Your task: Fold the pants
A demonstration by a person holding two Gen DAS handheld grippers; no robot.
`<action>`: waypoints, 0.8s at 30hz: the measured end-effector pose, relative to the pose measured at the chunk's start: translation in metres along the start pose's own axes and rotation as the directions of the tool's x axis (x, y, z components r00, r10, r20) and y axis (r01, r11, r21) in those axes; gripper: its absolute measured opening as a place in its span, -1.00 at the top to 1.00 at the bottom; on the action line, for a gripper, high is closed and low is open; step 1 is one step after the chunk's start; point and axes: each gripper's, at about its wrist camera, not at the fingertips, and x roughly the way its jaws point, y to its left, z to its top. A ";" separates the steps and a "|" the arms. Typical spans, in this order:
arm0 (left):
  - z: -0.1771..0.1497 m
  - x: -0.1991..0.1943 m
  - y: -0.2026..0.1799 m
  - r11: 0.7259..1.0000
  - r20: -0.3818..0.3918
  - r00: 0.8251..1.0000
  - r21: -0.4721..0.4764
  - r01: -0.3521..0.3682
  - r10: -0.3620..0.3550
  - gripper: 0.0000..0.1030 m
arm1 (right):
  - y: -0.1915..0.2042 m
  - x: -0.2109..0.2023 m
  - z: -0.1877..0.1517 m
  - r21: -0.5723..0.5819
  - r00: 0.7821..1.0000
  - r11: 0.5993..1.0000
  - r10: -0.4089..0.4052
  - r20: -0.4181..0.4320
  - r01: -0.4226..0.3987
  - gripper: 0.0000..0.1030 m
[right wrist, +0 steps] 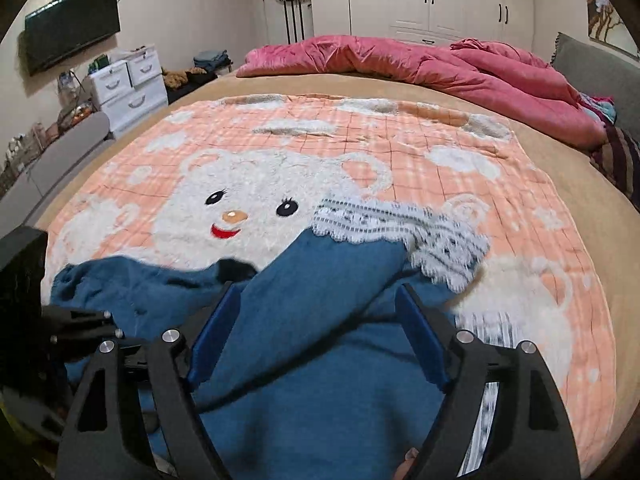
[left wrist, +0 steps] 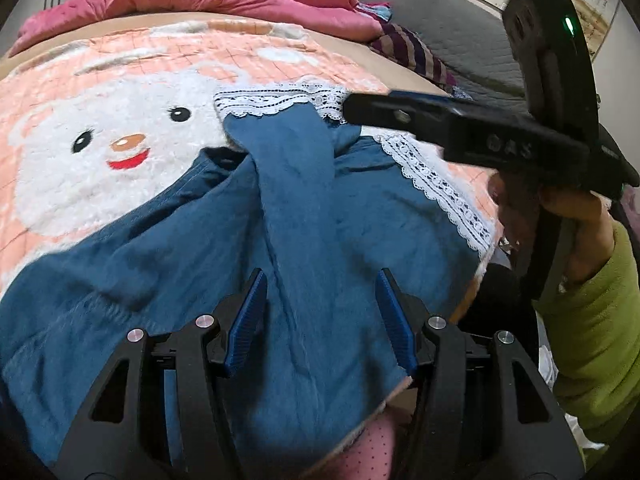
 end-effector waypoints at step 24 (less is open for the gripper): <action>0.004 0.019 0.024 0.987 0.036 0.990 -0.072 0.142 -0.139 0.77 | -0.001 0.180 0.071 -0.037 0.933 0.980 -0.198 -0.300 0.196 -0.15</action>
